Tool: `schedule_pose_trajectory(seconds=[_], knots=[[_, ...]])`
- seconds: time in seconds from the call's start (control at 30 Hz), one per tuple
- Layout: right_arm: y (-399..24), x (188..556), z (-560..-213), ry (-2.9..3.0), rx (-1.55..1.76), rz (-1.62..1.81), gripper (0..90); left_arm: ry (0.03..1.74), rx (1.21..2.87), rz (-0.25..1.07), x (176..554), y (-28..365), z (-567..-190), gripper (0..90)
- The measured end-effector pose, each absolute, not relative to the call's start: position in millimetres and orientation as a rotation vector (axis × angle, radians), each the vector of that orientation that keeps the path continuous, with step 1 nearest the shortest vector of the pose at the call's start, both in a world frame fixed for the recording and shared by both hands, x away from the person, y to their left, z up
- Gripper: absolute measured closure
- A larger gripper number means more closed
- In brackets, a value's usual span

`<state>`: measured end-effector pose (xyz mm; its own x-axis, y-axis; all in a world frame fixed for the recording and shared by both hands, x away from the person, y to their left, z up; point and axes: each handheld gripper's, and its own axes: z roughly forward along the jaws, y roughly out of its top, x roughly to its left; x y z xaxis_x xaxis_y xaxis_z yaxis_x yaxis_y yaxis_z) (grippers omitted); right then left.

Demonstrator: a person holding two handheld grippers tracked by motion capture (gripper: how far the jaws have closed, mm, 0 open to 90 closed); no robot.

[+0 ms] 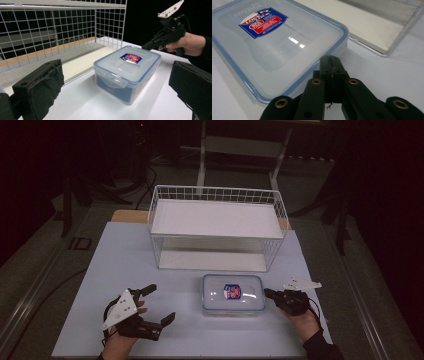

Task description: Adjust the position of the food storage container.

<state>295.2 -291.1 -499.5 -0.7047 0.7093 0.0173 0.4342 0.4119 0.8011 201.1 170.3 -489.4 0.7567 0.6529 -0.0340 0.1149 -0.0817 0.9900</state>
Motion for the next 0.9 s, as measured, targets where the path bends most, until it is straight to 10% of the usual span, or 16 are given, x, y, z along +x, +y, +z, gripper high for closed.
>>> schedule_pose_trajectory(seconds=[0.9], knots=[[-230.9, 303.8, -499.8, 2.448, 0.852, 1.230, 90.0, 0.621, 1.644, 0.475, 202.0, 168.0, -490.0, 0.0]])
